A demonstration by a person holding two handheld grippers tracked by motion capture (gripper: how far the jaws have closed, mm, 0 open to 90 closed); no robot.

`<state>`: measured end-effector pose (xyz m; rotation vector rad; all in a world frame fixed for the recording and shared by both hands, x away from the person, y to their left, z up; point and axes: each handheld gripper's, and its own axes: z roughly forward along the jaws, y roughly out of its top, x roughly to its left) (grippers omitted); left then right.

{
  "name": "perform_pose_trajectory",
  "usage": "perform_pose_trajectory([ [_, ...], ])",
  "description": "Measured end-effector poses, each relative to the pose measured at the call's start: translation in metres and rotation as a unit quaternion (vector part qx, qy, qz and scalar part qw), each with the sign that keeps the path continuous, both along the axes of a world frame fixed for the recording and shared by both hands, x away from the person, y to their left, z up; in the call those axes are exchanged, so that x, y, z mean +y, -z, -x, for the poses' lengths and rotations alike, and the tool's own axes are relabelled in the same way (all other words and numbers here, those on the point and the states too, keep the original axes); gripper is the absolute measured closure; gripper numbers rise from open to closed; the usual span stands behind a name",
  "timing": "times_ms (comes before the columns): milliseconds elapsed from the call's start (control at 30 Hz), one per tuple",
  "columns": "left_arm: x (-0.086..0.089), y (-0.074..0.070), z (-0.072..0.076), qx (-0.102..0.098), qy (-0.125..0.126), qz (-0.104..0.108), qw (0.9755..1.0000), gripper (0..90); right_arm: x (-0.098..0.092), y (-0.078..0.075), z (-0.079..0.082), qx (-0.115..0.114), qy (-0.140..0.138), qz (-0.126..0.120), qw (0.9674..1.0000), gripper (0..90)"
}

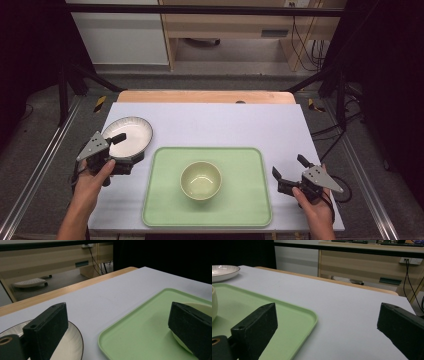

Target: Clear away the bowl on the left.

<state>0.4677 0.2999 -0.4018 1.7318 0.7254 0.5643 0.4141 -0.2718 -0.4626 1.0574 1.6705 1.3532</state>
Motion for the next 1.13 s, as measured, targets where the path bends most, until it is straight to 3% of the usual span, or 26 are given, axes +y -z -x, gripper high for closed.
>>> perform_pose_trajectory([
  [433,0.009,0.015,0.005,-0.003,0.021,-0.006,0.9998,2.7,0.000,0.000,0.000,0.000,0.000,0.000,1.0000,3.3],
  [667,0.016,0.022,0.010,-0.004,0.011,0.000,0.9999,2.8,0.000,0.001,-0.001,-0.003,-0.001,0.003,1.0000,3.4],
  [967,0.030,0.034,0.024,-0.017,-0.007,0.023,0.9996,2.9,0.002,0.001,-0.001,0.001,0.000,0.002,1.0000,3.4],
  [1133,0.032,0.037,0.024,-0.011,-0.013,0.022,0.9996,2.9,0.005,0.002,-0.002,0.001,-0.004,0.004,1.0000,3.4],
])
